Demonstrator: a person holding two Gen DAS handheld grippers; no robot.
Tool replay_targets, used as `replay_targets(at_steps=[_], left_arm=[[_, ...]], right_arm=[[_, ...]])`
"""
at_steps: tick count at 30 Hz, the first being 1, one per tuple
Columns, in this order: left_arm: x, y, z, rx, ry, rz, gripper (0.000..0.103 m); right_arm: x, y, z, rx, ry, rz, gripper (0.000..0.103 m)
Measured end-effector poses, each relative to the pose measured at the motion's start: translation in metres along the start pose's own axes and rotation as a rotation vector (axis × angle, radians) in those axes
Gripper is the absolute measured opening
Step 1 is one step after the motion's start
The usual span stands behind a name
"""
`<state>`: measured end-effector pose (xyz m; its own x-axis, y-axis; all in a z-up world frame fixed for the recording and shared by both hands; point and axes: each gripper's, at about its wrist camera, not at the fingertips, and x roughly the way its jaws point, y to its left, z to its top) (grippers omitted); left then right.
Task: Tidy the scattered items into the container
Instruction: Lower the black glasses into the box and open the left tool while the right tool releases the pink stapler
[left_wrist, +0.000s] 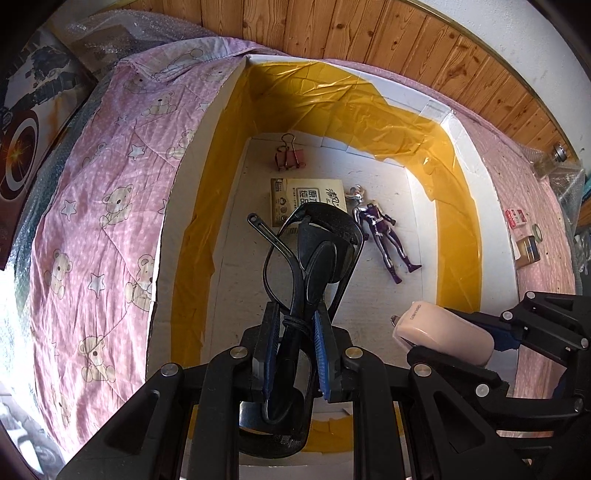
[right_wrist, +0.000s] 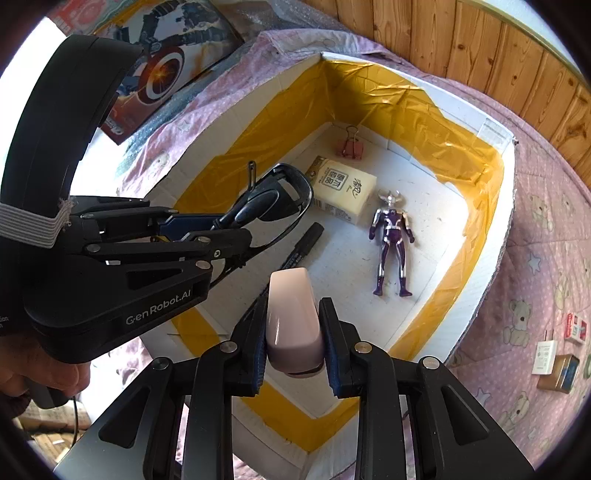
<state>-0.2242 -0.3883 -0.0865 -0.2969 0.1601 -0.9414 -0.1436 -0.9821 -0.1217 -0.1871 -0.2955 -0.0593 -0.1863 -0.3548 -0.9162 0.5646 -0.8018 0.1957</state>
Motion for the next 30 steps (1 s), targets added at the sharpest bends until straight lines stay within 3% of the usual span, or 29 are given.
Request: replay_targets(at_steps=[22,30], left_arm=[[0.036,0.002,-0.001,0.036,0.155,0.081,0.020],[0.038,0.004,-0.001,0.009,0.178,0.125,0.022]], right_arm=[[0.036,0.002,0.014,-0.059,0.156,-0.059,0.028],[0.037,0.000,0.014,-0.034,0.151,-0.051,0.030]])
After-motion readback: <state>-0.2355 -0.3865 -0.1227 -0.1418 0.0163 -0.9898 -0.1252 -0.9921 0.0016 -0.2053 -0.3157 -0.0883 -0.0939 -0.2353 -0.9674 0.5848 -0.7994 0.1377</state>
